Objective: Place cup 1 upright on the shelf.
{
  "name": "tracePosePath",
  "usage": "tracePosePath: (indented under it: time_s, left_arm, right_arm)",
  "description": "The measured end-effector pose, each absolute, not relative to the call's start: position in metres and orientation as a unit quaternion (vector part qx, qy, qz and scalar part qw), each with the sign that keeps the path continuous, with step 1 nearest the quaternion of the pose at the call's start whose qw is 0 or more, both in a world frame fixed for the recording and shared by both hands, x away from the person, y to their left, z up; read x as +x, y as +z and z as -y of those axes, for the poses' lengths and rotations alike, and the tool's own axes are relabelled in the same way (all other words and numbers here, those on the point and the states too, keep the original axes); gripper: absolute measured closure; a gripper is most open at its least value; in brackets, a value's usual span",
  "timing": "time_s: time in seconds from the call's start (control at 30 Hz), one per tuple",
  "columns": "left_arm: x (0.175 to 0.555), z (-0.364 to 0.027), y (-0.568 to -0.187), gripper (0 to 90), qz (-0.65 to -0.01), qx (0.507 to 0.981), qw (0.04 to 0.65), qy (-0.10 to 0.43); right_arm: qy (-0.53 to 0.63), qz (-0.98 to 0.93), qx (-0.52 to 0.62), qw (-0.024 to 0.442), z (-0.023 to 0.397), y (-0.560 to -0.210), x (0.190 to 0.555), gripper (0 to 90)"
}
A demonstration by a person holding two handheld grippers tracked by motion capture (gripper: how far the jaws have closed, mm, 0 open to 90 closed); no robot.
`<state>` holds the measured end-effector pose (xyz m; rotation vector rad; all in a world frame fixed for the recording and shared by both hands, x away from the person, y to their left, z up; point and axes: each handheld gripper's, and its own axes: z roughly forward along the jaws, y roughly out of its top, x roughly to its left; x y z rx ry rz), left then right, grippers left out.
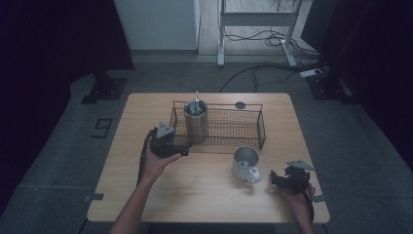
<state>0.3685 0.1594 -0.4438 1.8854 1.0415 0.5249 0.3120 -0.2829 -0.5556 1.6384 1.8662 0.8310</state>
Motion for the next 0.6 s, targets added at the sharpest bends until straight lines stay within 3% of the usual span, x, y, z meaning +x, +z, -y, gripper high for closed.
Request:
tracePosePath:
  time_s: [0.6]
  left_arm:
    - [0.319,-0.186,-0.482,3.8,-0.43,0.775,0.43,0.171]
  right_arm:
    - [0.307,-0.688,0.604,0.259,0.283,-0.556,0.312,10.9]
